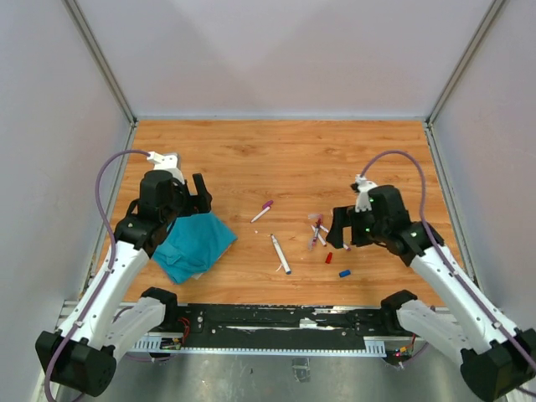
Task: Insert the pens into the pen caps
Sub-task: Pick up the pen from the center of the board.
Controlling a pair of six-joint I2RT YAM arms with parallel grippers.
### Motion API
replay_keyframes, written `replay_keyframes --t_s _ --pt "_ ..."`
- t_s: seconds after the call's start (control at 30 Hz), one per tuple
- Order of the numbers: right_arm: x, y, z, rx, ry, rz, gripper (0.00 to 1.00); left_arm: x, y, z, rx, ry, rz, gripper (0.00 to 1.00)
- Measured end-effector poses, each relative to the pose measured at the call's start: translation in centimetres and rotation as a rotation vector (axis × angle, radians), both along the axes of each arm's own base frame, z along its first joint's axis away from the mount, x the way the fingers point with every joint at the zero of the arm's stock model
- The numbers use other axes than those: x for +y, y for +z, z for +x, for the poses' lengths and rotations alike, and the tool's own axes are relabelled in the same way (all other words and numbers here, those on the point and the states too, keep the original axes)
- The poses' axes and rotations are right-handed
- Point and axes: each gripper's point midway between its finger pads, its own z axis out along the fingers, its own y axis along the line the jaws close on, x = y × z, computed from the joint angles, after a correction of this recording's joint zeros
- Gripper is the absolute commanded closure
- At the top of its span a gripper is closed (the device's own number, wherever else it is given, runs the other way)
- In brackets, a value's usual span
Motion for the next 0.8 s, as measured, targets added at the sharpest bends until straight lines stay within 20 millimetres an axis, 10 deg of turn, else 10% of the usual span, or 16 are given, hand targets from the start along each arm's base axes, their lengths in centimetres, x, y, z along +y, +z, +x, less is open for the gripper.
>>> replay_keyframes --t_s 0.57,0.8 --pt "15.1 -4.9 0.1 0.050 0.347 -0.239 0.18 0.4 0.4 -0.1 -0.024 0.015 0.004 0.00" --pt "17.0 -6.5 1.4 0.039 0.344 -0.294 0.22 0.5 0.6 -0.2 -0.034 0.022 0.005 0.00"
